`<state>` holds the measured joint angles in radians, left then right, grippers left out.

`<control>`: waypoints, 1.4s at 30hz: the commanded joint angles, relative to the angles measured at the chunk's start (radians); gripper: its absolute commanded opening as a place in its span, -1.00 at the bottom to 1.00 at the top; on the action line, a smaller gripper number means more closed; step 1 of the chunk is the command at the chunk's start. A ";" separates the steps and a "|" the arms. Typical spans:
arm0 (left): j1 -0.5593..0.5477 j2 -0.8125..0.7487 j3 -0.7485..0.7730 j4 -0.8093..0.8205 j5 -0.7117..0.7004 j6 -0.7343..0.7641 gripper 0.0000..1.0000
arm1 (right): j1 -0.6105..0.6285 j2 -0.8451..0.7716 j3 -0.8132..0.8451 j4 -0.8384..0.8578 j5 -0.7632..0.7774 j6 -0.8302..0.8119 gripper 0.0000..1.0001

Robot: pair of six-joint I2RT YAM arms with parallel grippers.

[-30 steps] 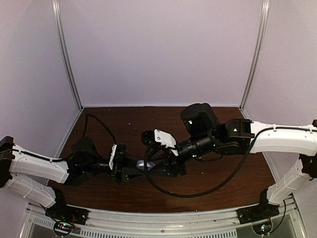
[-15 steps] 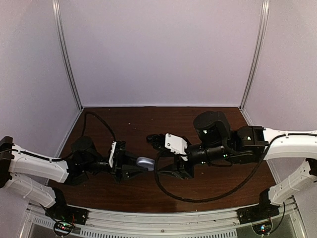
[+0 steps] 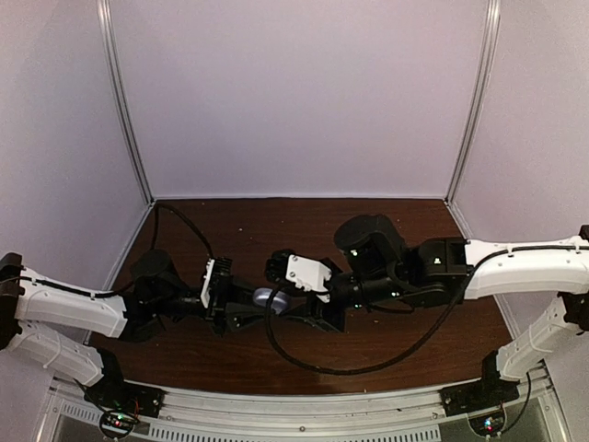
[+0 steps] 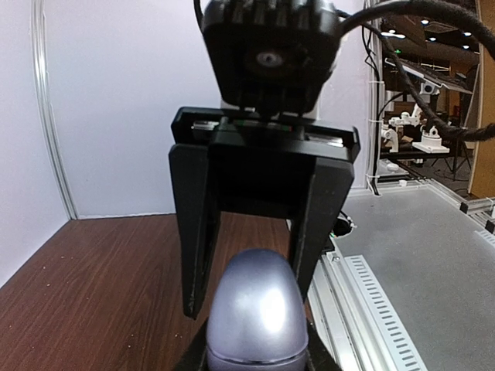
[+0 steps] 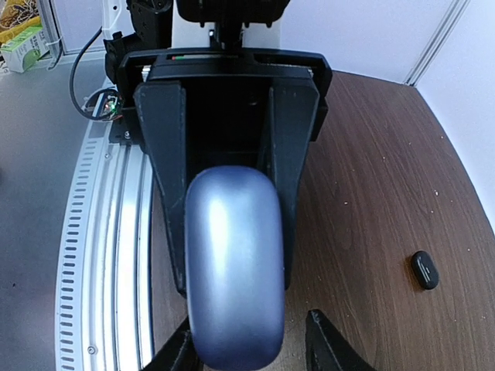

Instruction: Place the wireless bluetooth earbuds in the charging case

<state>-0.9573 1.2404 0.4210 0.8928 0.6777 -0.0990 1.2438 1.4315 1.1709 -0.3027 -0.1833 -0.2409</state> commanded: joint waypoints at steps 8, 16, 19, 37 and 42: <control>0.001 0.011 0.046 -0.002 -0.017 0.038 -1.00 | -0.001 0.034 0.065 -0.003 -0.023 -0.020 -0.24; 0.001 0.008 0.039 -0.035 -0.079 0.054 -0.93 | -0.005 0.026 0.043 0.003 -0.011 -0.013 -0.66; 0.000 -0.006 0.021 -0.038 -0.132 0.037 -0.63 | -0.032 0.014 0.009 0.020 -0.034 0.013 -0.74; 0.178 -0.184 -0.032 -0.245 -0.691 -0.247 0.95 | -0.442 0.307 -0.091 0.253 0.002 0.282 -0.75; 0.198 -0.218 -0.033 -0.312 -0.745 -0.292 0.95 | -0.496 0.509 0.064 0.226 0.047 0.300 -0.74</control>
<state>-0.7704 1.0538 0.3653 0.6445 0.0231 -0.3229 0.7807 1.8355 1.1030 -0.0937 -0.2020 0.0154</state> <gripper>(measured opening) 0.976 0.267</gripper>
